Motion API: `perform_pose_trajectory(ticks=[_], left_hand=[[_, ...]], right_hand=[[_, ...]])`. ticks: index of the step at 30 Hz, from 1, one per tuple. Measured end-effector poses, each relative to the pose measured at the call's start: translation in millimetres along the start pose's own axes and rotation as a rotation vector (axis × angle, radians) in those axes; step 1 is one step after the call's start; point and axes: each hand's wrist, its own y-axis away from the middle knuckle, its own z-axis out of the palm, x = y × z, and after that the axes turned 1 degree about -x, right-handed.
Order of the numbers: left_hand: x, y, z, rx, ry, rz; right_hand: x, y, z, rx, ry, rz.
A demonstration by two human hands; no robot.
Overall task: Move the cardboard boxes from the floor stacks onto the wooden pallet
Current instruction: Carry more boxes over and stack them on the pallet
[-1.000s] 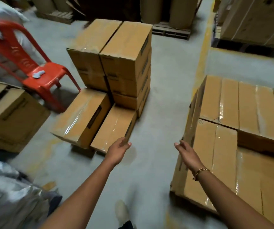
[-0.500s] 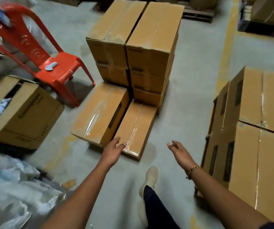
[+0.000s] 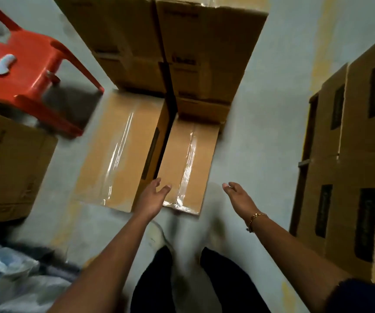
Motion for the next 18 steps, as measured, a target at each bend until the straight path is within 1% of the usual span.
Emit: perform_pose_trajectory(ticks=[7, 12, 15, 18], left_hand=[[-47.9, -181.4, 31.4, -0.054, -0.045, 0.013], [-99.5, -305.0, 64.1, -0.008, -0.106, -0.048], [-129.0, -352.5, 82.6, 0.016, -0.139, -0.086], [-149.8, -380.3, 95.6, 0.040, -0.097, -0.092]], right_hand=[[33.7, -168.3, 67.2, 0.077, -0.076, 0.059], [78.3, -285.5, 112.8, 0.110, -0.188, 0.120], [102.5, -332.1, 136.8, 0.123, -0.252, 0.161], [114.7, -360.1, 152.1, 0.162, -0.317, 0.181]])
